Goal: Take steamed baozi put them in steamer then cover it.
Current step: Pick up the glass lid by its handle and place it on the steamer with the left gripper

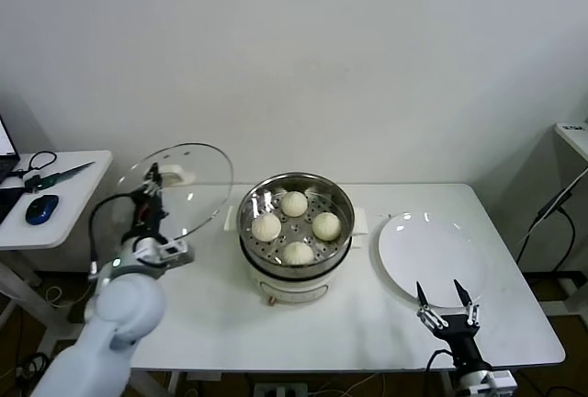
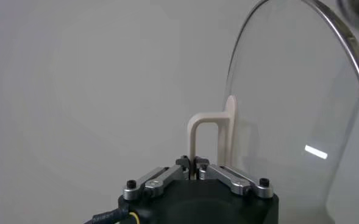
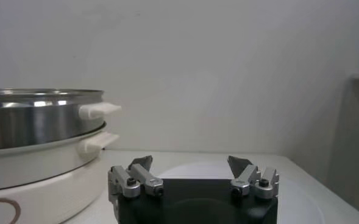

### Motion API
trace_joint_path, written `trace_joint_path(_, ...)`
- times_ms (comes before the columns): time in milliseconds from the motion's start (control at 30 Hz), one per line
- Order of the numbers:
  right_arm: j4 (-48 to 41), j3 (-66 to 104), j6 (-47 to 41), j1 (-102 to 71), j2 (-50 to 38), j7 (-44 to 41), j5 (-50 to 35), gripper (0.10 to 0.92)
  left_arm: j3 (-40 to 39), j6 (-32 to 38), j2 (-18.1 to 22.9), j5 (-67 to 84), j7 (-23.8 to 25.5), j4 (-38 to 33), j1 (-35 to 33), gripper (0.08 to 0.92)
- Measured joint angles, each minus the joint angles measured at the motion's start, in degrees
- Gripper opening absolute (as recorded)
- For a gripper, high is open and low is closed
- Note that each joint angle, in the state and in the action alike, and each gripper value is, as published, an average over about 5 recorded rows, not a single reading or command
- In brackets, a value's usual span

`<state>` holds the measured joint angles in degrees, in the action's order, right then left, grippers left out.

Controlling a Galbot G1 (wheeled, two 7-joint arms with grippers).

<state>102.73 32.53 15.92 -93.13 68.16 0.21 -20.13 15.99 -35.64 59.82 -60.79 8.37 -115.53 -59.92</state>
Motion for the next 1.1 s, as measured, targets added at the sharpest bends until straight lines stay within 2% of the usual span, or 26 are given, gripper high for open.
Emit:
trace_joint_path(200,-1.9,0.2,2.1,0.8,-0.2,-0.9,-0.3,0.823,-8.4,-3.9,5.5,-8.0,5.4,0.8,4.5,0.138)
trace_joint_path(400,-4.0,0.6,4.4,1.6,-0.8,-1.8,-1.2,0.823,-13.9,-5.9,12.7,-16.1,8.1,3.3,6.2,0.138)
trace_joint_path(767,-6.8,0.5,7.5,2.3,-1.6,-2.5,-2.1,0.823,-19.0,-6.6,25.5,-27.8,9.6,9.5,7.6,0.138)
trace_joint_path(1100,-7.9,0.8,9.4,2.6,-1.6,-2.6,-2.9,0.823,-20.8,-6.5,31.2,-34.9,9.7,14.2,6.1,0.138)
